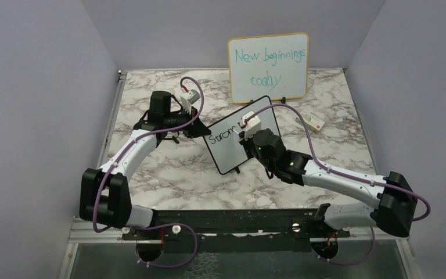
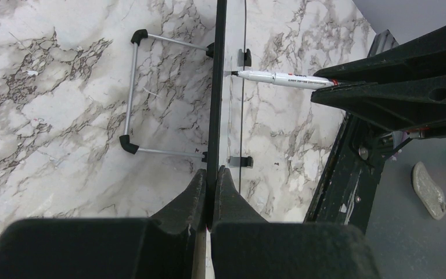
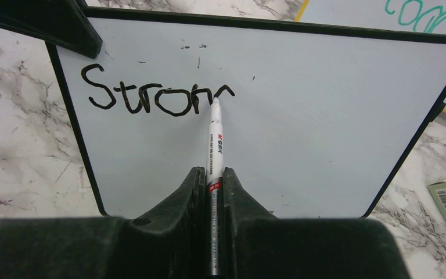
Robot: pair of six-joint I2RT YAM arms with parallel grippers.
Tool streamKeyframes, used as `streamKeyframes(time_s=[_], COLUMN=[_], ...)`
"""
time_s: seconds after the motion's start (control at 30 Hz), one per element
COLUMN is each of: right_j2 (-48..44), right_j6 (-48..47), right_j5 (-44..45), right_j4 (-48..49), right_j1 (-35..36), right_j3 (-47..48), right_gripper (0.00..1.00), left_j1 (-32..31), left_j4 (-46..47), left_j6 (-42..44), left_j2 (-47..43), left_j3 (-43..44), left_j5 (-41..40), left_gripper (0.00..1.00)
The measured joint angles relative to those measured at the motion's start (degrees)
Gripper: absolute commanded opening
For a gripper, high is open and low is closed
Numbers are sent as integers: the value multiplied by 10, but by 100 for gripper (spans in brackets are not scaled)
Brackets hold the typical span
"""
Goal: Write a sentence on the whiteboard
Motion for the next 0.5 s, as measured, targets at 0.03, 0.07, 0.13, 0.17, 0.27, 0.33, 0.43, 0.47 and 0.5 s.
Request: streamKeyframes(time_s=[0.03, 0.07, 0.13, 0.17, 0.27, 0.33, 0.43, 0.47, 0.5], right_j2=[0, 0, 0, 0, -1, -3, -5, -5, -5], right_j6=[0, 1, 3, 4, 6, 6, 7, 7, 7], right_j5=[0, 0, 0, 0, 0, 0, 1, 2, 3], right_j4=[-1, -2, -8, -12, -16, -17, -19, -19, -19], right_j1=[0, 0, 0, 0, 0, 0, 0, 0, 0], right_j3=[0, 0, 0, 0, -1, -4, -8, -9, -10], right_gripper=[0, 0, 0, 1, 0, 0, 0, 0, 1], left_j1=[0, 0, 0, 0, 0, 0, 0, 0, 0], left_j4=[0, 0, 0, 0, 0, 0, 0, 0, 0], left_j6=[0, 0, 0, 0, 1, 1, 1, 1, 1], left_j2=[0, 0, 0, 0, 0, 0, 0, 0, 0], left_j3=[0, 0, 0, 0, 0, 0, 0, 0, 0], left_j5=[0, 0, 0, 0, 0, 0, 0, 0, 0], left_gripper=[0, 0, 0, 0, 0, 0, 0, 0, 0])
